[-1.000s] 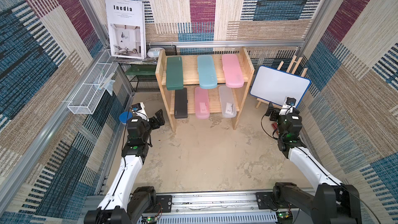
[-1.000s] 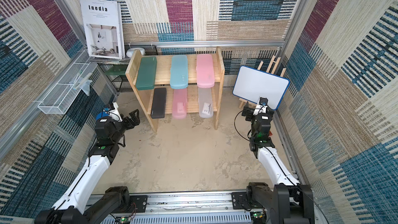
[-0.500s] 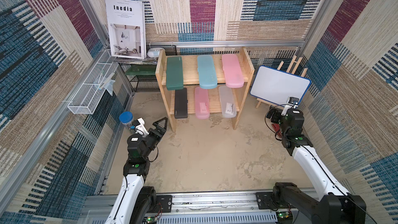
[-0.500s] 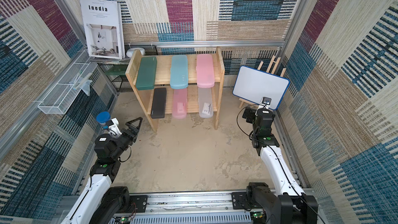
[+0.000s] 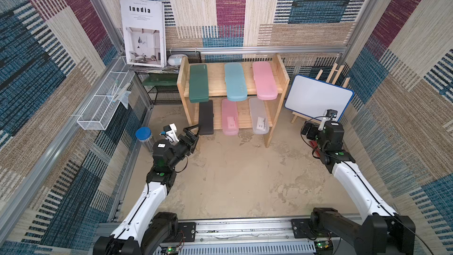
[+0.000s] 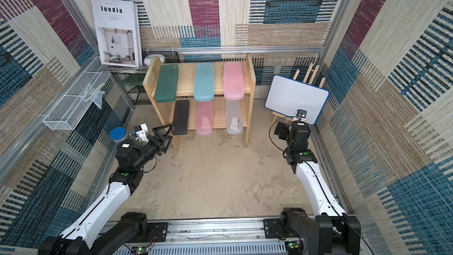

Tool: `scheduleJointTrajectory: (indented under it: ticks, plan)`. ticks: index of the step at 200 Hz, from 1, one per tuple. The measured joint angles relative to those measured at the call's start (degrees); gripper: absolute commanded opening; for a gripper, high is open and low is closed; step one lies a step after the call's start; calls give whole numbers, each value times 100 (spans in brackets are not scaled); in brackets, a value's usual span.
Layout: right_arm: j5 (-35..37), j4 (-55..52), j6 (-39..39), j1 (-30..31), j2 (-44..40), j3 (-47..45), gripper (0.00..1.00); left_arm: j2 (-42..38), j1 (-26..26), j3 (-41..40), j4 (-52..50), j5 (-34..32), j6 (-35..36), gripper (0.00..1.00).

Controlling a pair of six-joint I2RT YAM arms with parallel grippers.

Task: Remove the pencil cases from the shelf
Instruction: Pick up the pencil case from the shelf.

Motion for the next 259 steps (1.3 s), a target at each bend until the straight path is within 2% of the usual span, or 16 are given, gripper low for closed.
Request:
scheduleJointTrajectory:
  ticks: [35,87,146,177,211,259]
  plan:
    - [-4,-20,-2,-2,4,42,98,492,-205,254,-13,-33,0,94]
    - [-2,-20,-22,-2,15,57,91,1115,-269,365,90,-63,-52,76]
    - [-39,-20,-87,-2,9,63,81,1187,-293,437,315,-118,-120,32]
    - [-87,-17,-114,-2,9,63,78,887,-308,402,160,-192,-22,21]
    - [-179,-33,-125,0,-90,63,77,243,-308,203,-398,-358,129,19]
    - [-507,-275,-55,210,-673,48,91,-1255,-444,-507,-1117,-610,831,16]
